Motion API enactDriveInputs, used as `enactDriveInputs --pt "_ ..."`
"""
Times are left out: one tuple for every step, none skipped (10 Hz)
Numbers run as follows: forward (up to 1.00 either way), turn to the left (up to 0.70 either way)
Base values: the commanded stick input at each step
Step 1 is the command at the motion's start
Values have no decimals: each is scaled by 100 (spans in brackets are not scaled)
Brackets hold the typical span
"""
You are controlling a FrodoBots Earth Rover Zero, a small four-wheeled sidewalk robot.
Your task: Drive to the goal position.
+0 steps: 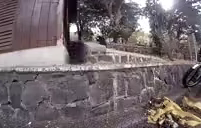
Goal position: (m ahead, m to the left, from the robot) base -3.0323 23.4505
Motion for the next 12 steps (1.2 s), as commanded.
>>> enactDriveInputs --pt "0 70" --pt "0 70" --pt "0 70" --pt "0 70" --pt "0 70" --pt "0 70" --pt "0 70" --pt "0 70" --pt "0 70" --pt "0 70" --pt "0 70" --pt "0 70"
